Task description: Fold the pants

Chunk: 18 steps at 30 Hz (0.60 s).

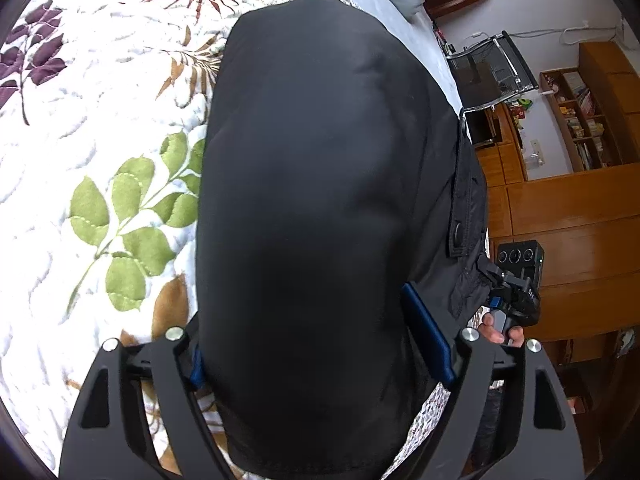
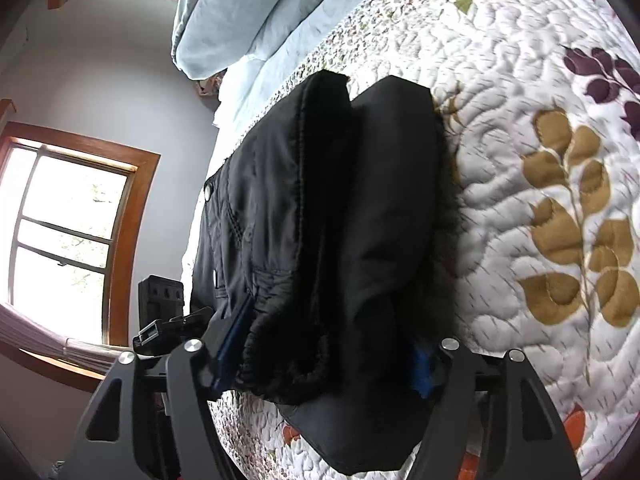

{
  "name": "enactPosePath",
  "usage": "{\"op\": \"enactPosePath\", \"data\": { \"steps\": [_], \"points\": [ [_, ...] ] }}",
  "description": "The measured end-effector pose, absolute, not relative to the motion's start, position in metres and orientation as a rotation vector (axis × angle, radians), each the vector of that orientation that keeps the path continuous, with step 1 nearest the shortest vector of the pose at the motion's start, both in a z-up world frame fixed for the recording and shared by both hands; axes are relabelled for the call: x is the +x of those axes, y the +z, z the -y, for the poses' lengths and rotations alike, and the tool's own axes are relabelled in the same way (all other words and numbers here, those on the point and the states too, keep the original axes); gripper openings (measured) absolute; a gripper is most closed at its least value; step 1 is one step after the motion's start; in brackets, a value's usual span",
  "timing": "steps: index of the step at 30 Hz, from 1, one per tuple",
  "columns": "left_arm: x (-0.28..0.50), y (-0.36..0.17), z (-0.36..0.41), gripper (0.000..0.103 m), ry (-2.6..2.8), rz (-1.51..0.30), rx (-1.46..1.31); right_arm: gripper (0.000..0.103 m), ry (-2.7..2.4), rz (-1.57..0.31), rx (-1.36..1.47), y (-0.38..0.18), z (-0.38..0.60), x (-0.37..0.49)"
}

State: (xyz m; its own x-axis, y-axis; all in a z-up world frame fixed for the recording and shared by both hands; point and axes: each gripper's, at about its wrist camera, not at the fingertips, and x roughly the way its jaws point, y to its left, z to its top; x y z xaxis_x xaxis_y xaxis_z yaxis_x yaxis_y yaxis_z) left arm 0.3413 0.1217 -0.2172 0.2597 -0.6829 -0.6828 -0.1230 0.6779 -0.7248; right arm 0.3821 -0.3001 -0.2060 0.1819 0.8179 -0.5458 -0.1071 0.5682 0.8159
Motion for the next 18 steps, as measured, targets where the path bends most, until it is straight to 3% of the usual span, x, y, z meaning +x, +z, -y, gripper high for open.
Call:
{"op": "enactPosePath", "data": {
  "steps": [2, 5, 18],
  "points": [
    [0.337, -0.213, -0.127, 0.089, -0.399, -1.266, -0.735, 0.071, 0.729, -1.214, 0.722, -0.203, 0.303, 0.381],
    [0.330, -0.200, -0.135, 0.091, -0.350, -1.237, -0.665, 0.073, 0.699, -1.197, 0.714, -0.195, 0.312, 0.376],
    [0.283, -0.149, -0.148, 0.093, -0.136, -1.101, -0.433, 0.073, 0.477, -1.043, 0.556, -0.130, 0.337, 0.316]
  ]
}}
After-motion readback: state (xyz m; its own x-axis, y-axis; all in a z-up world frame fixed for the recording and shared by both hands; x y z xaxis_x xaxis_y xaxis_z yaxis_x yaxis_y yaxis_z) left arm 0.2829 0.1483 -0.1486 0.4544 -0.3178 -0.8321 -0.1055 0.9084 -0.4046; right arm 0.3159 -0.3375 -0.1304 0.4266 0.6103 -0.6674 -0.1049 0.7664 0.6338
